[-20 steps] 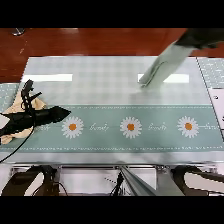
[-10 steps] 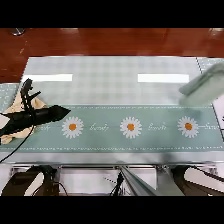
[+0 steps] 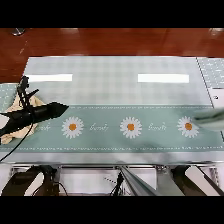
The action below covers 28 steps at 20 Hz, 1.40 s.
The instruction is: Fold the shirts.
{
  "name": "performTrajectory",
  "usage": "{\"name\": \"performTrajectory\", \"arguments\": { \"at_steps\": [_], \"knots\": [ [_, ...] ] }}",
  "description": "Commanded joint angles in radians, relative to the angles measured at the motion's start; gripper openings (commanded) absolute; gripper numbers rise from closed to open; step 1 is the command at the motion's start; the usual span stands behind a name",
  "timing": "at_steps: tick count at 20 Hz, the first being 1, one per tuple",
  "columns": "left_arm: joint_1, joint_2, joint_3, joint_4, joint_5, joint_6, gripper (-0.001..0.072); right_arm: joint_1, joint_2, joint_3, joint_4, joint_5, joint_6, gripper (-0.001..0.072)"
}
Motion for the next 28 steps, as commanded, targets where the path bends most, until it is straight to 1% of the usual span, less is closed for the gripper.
{"name": "performTrajectory", "arguments": {
  "at_steps": [1, 3, 5, 6, 7, 8, 9, 10, 12, 13, 14, 15, 16, 17, 18, 19, 20, 21, 22, 23, 24, 25, 26, 27, 28],
  "knots": [
    [0.001, -0.001, 0.0, 0.0, 0.05, 0.0, 0.0019, -0.159, 0.162, -0.218, -0.272, 0.0, 0.008, 0.0022],
    [0.001, -0.001, 0.0, 0.0, 0.06, 0.0, 0.0019, -0.221, 0.226, -0.301, -0.319, 0.004, 0.026, 0.0022],
    [0.001, -0.001, 0.0, 0.0, 0.058, 0.001, 0.0019, -0.224, 0.286, -0.391, -0.364, 0.008, 0.036, 0.0022],
    [0.001, -0.001, 0.0, 0.0, 0.058, 0.001, 0.0019, -0.224, 0.315, -0.443, -0.406, 0.008, 0.054, 0.0064],
    [0.001, -0.001, 0.0, 0.0, 0.059, 0.001, 0.0019, -0.224, 0.338, -0.491, -0.454, 0.008, 0.088, 0.0339],
    [0.001, -0.001, 0.0, 0.0, 0.063, 0.001, 0.0019, -0.224, 0.352, -0.534, -0.477, 0.005, 0.097, 0.0619],
    [0.001, -0.001, 0.0, -0.001, 0.071, 0.0, 0.0019, -0.224, 0.352, -0.556, -0.475, -0.024, 0.103, 0.0632],
    [0.001, -0.002, 0.0, -0.007, 0.071, 0.0, 0.0019, -0.223, 0.341, -0.554, -0.443, -0.085, 0.1, 0.0632],
    [0.0, -0.014, 0.0, -0.04, 0.066, 0.002, 0.0019, -0.199, 0.301, -0.493, -0.375, -0.202, 0.081, 0.0631],
    [0.001, -0.031, 0.006, -0.064, 0.071, 0.002, 0.0019, -0.169, 0.274, -0.443, -0.327, -0.266, 0.054, 0.0629],
    [0.001, -0.054, 0.032, -0.073, 0.075, 0.024, 0.0019, -0.126, 0.238, -0.377, -0.242, -0.333, 0.029, 0.0619],
    [0.001, -0.085, 0.086, -0.09, 0.066, 0.047, 0.0019, -0.073, 0.195, -0.309, -0.113, -0.393, 0.01, 0.0594],
    [0.001, -0.113, 0.161, -0.122, 0.049, 0.076, 0.0019, -0.014, 0.149, -0.247, 0.034, -0.437, -0.006, 0.0401],
    [0.001, -0.134, 0.241, -0.165, 0.031, 0.101, 0.0019, 0.053, 0.102, -0.19, 0.193, -0.476, -0.023, 0.0157],
    [0.0, -0.15, 0.326, -0.196, 0.018, 0.112, 0.0019, 0.14, 0.056, -0.149, 0.367, -0.527, -0.071, 0.0021],
    [-0.008, -0.166, 0.422, -0.206, 0.006, 0.113, 0.0018, 0.234, 0.021, -0.127, 0.491, -0.574, -0.116, 0.0022],
    [-0.02, -0.18, 0.507, -0.206, -0.008, 0.113, 0.0018, 0.348, -0.011, -0.117, 0.55, -0.61, -0.147, 0.0022],
    [-0.04, -0.194, 0.585, -0.202, -0.025, 0.113, 0.0018, 0.466, -0.034, -0.118, 0.528, -0.627, -0.163, 0.0022],
    [-0.07, -0.206, 0.641, -0.164, -0.032, 0.113, 0.0018, 0.595, -0.063, -0.118, 0.431, -0.619, -0.182, 0.0022],
    [-0.105, -0.213, 0.666, -0.09, -0.033, 0.088, 0.0017, 0.723, -0.096, -0.127, 0.279, -0.595, -0.19, 0.0022],
    [-0.141, -0.22, 0.667, 0.025, -0.036, 0.014, 0.0017, 0.837, -0.124, -0.151, 0.111, -0.579, -0.188, 0.0022],
    [-0.174, -0.233, 0.658, 0.16, -0.057, -0.046, 0.0017, 0.944, -0.151, -0.193, -0.062, -0.572, -0.162, 0.0022],
    [-0.203, -0.252, 0.64, 0.316, -0.087, -0.096, 0.0017, 1.018, -0.173, -0.238, -0.189, -0.575, -0.103, 0.0022],
    [-0.218, -0.274, 0.619, 0.43, -0.108, -0.128, 0.0018, 1.066, -0.193, -0.278, -0.268, -0.583, -0.032, 0.0021],
    [-0.22, -0.294, 0.594, 0.489, -0.122, -0.157, 0.0018, 1.093, -0.212, -0.315, -0.291, -0.597, 0.03, 0.0021]
  ]
}}
